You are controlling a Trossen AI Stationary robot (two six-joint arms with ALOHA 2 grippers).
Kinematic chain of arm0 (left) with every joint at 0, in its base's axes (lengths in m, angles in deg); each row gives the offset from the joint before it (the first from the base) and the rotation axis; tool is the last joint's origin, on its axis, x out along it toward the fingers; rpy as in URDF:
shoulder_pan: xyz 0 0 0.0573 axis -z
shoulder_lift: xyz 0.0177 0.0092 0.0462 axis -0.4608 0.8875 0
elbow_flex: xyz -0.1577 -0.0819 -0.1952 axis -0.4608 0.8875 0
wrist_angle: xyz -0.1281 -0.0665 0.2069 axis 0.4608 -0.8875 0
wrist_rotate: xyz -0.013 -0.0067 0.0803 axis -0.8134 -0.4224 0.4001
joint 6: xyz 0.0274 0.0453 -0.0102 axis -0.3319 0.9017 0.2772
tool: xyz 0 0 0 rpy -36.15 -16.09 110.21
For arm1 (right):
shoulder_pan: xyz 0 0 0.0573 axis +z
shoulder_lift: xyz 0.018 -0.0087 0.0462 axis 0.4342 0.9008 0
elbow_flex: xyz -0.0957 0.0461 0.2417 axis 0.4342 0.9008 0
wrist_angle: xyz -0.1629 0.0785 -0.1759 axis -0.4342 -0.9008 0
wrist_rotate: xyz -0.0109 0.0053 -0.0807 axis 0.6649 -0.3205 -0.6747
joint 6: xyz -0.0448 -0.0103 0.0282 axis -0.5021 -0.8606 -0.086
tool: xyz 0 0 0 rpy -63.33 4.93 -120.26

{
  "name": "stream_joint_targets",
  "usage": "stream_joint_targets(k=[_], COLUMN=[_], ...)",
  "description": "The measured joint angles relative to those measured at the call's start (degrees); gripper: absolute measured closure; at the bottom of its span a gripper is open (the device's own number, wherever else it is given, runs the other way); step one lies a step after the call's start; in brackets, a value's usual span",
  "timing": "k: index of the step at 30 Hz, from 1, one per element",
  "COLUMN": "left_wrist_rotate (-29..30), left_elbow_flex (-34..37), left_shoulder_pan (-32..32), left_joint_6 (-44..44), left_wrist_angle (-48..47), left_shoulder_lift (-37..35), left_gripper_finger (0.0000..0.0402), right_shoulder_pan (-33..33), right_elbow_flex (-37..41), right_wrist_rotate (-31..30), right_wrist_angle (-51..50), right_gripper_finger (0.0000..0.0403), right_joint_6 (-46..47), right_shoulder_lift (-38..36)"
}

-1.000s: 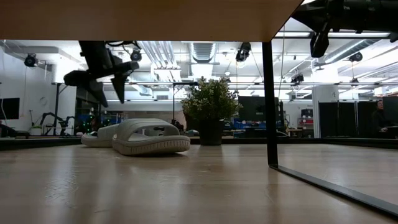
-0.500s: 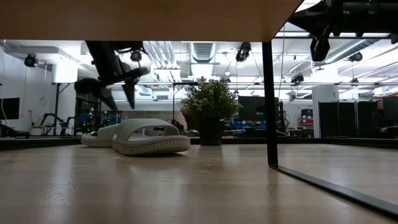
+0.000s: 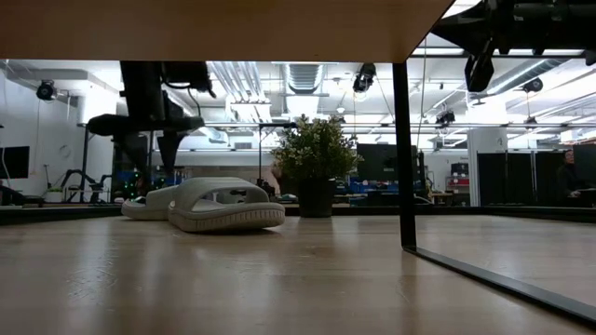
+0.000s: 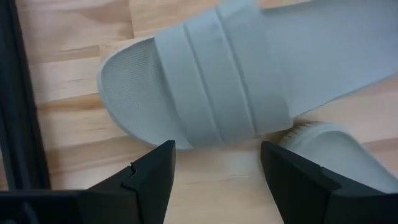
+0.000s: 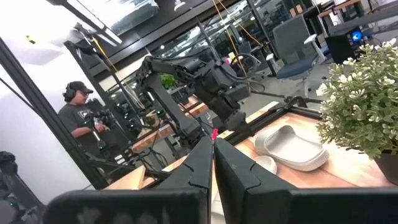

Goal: Pick and place slides into the shelf
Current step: Put the top gray slipper on the shelf

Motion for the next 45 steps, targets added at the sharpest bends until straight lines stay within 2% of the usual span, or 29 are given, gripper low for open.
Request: stream_joint_targets(k=[12, 20, 23, 25, 31, 40, 45], left_wrist_rotate=[-0.14, -0.45, -2.01, -5.78, -11.91, -9.81, -8.95], left_elbow_flex=[0.07, 0.52, 2.25, 4.70, 12.15, 18.23, 21.51], left_shoulder_pan=[0.00, -0.60, -1.70, -2.59, -2.99, -2.99, -3.67], left_joint_6=[0.97, 3.81, 5.14, 5.97, 3.07, -0.48, -3.13], left_wrist_angle=[-0.84, -0.44, 0.46, 3.34, 17.80, 16.62, 21.78], left_shoulder_lift=[6.70, 5.96, 4.15, 2.47, -5.16, -14.02, -17.10], left_gripper_finger=[0.0180, 0.0180, 0.0180, 0.0180, 0.0180, 0.0180, 0.0180], right_shoulder_pan=[0.00, 0.01, 0.00, 0.00, 0.00, 0.00, 0.00], right_elbow_flex=[0.00, 0.00, 0.00, 0.00, 0.00, 0.00, 0.00], right_wrist_rotate=[0.03, 0.05, 0.08, 0.08, 0.16, 0.21, 0.21], right_wrist_angle=[-1.72, -1.70, -1.70, -1.71, -1.70, -1.68, -1.70], right_gripper_finger=[0.0394, 0.0394, 0.0394, 0.0394, 0.0394, 0.0394, 0.0394], right_joint_6=[0.17, 0.26, 0.25, 0.25, 0.27, 0.27, 0.27], right_shoulder_lift=[0.00, 0.00, -0.02, 0.00, -0.02, -0.02, -0.02])
